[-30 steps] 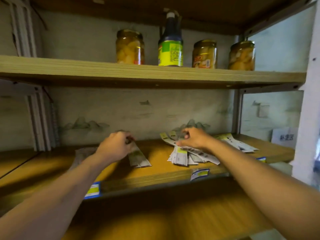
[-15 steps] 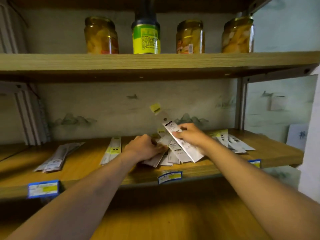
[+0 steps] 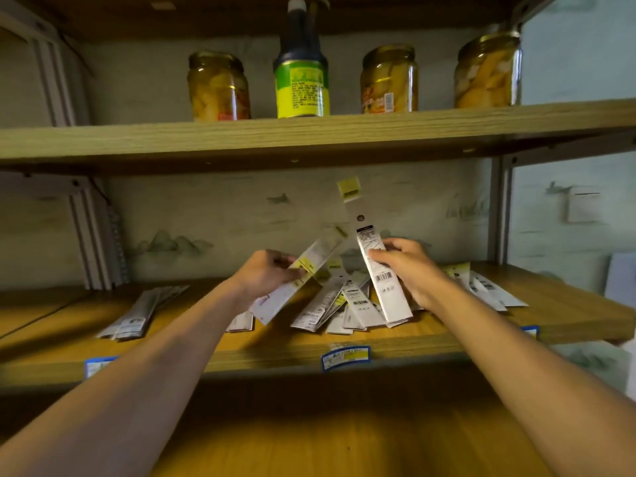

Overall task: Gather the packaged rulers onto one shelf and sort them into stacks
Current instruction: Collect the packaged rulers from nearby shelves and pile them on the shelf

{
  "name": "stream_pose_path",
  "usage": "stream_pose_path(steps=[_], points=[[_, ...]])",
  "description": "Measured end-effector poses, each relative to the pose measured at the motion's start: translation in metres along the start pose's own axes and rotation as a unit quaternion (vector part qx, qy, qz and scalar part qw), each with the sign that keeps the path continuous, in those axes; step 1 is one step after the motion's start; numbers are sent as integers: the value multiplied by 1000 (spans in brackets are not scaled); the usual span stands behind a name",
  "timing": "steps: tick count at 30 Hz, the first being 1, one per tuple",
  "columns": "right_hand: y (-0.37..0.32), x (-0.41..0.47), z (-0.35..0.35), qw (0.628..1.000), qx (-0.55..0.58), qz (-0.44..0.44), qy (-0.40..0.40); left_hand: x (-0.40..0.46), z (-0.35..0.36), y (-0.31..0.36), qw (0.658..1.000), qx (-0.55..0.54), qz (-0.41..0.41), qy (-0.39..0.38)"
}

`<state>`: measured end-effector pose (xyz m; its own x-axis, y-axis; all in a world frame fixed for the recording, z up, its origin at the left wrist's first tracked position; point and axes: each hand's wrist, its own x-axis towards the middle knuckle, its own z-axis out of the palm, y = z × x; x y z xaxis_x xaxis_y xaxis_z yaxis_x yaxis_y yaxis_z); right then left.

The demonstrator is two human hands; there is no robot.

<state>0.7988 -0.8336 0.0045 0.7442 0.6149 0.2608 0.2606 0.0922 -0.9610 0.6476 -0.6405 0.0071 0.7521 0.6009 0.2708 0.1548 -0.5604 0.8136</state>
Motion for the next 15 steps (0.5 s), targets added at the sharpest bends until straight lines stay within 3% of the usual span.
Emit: stream_pose_path(steps=[5,11,15], points=[[-13,-1,-2,999,-23,-37,13,-12,-36,-5,992,-108,-47,46],[-20,-4,9,1000,0,-28,13,-21,-71,-26,983,-112,-94,112],[-22,-9,36,998,52,4,-26,-30,-72,-44,982,-107,-139,65]])
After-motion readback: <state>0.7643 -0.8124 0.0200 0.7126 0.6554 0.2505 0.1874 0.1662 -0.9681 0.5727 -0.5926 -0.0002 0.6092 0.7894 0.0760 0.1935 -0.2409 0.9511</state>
